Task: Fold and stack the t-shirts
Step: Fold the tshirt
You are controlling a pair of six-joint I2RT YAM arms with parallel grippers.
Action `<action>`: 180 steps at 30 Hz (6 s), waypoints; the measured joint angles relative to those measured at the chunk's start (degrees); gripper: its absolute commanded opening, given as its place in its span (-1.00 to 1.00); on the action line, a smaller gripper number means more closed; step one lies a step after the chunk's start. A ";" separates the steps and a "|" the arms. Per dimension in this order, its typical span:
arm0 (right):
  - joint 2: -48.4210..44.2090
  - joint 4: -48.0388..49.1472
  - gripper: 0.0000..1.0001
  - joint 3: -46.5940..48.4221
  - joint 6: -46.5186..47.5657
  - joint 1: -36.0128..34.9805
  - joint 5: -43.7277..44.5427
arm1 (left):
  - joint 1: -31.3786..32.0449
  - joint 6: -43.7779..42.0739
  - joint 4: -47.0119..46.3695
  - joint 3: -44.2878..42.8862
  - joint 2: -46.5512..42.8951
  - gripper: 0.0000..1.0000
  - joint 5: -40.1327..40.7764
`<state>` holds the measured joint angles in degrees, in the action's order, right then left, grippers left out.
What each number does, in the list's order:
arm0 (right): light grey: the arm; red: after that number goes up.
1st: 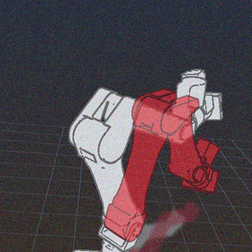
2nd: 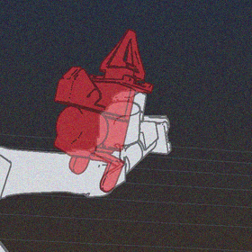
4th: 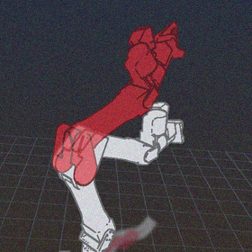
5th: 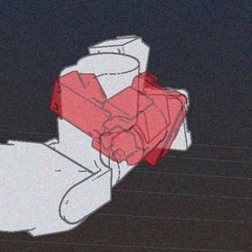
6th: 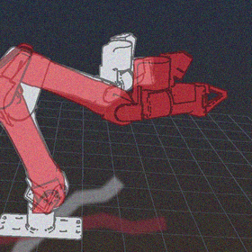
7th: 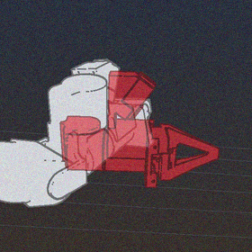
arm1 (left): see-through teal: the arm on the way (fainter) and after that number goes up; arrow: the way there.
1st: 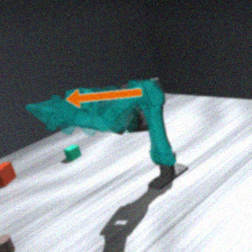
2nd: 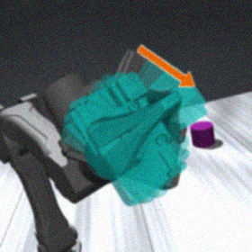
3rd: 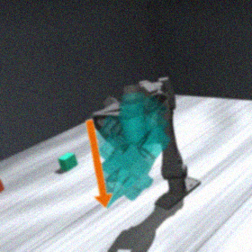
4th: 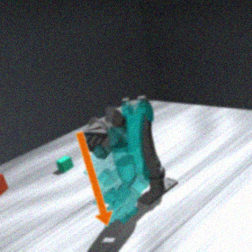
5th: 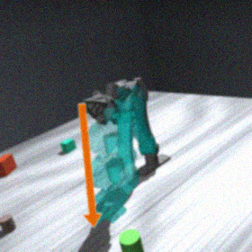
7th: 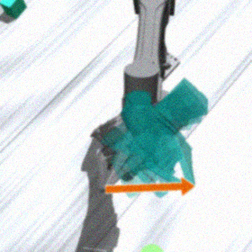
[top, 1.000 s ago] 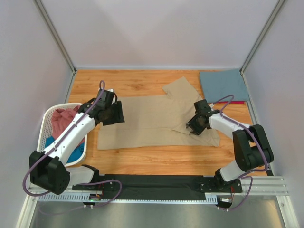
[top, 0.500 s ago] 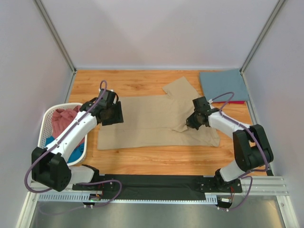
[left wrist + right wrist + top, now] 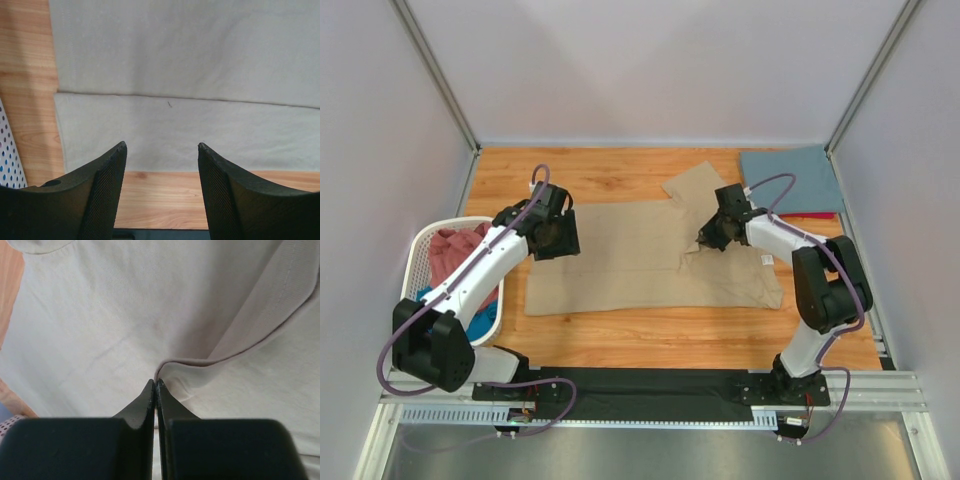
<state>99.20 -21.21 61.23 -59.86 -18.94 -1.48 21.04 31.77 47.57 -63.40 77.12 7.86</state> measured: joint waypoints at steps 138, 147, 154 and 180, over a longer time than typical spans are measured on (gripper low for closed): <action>-1.44 -14.80 -0.99 -4.94 45.88 26.12 -13.55 | -7.32 -0.83 -0.46 -17.55 36.48 0.25 -1.40; -5.68 -14.99 -0.99 -8.07 43.58 28.26 -11.76 | -7.30 -0.79 -0.02 -17.94 37.22 0.25 -0.96; -7.69 -14.43 -0.99 -9.88 42.88 28.24 -11.23 | -7.26 -0.81 1.36 -19.28 37.99 0.25 1.05; -16.20 -11.21 -0.99 -15.52 38.62 30.97 -8.15 | -7.23 0.07 2.82 -19.80 38.27 0.25 3.23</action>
<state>83.00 -32.42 45.71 -21.23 12.03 -9.63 13.80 31.83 50.39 -83.20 115.39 11.09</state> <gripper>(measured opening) 0.005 0.629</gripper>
